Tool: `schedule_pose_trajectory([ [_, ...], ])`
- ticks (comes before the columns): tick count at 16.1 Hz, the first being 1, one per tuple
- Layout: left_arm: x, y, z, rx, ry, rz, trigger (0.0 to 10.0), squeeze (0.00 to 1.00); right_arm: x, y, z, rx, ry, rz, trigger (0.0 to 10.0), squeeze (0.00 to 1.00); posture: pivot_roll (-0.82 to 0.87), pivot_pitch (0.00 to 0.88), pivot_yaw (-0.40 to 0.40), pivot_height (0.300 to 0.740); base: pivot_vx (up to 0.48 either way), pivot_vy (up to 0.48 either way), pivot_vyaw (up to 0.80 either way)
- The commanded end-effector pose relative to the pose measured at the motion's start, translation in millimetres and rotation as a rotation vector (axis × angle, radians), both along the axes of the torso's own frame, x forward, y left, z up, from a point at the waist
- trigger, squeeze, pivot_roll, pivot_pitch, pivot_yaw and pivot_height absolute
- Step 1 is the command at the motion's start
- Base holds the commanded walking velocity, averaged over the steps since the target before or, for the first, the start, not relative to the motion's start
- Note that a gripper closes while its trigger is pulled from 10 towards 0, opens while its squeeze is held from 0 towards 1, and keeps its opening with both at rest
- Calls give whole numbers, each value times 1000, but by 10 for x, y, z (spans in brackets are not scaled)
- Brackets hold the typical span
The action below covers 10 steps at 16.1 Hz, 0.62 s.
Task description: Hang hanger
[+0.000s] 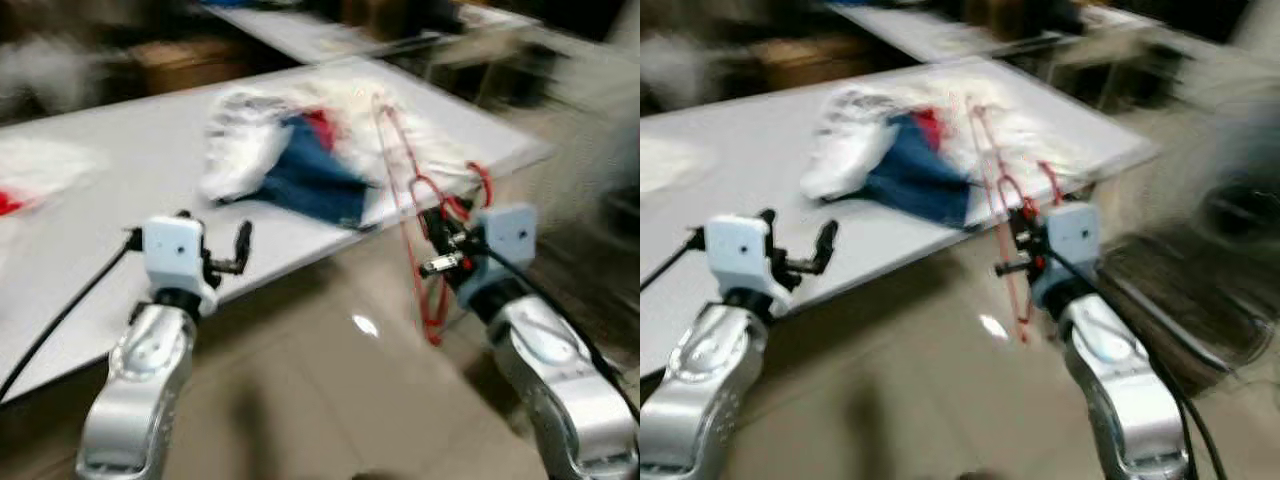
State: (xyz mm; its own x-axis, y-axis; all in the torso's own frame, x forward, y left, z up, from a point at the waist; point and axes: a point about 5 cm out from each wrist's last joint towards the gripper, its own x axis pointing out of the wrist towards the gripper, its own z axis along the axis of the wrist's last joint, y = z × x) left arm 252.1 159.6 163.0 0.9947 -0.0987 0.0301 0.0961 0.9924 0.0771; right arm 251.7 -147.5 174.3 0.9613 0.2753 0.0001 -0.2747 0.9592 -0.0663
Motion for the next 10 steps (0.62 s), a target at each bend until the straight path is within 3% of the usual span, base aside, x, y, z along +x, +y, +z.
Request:
schedule_pose_trajectory([
  [1, -4, 7, 30, 12, -18, 8, 10000, 875, 18, -21, 18, 8, -1, -7, 10000, 0, -82, 0, 20, 740, 0, -480, 0],
  [3, 8, 10, 46, -14, -37, 19, 10000, 800, 13, -37, -6, 52, 33, 0, 10000, 0, -86, 0, 26, 740, 0, -165, 0],
  [4, 16, 21, 51, -21, -39, 26, 10000, 639, -3, -38, -35, 64, 52, 8, 10000, 0, -86, 0, 26, 740, 0, 0, 0],
  [5, 26, 40, 45, -17, -36, 29, 10000, 580, -30, -23, -78, 58, 71, 30, 10000, 0, -90, 0, 33, 740, 0, 0, 0],
  [8, 13, 116, -8, 9, -24, 33, 10000, 612, -59, 9, -103, 71, 80, 48, 10000, 0, -89, 0, 39, 740, 0, 0, 0],
  [10, 23, 130, 13, 16, -31, 36, 10000, 608, -51, 13, -91, 46, 71, 58, 10000, 0, -85, 0, 39, 740, 313, 0, 0],
])
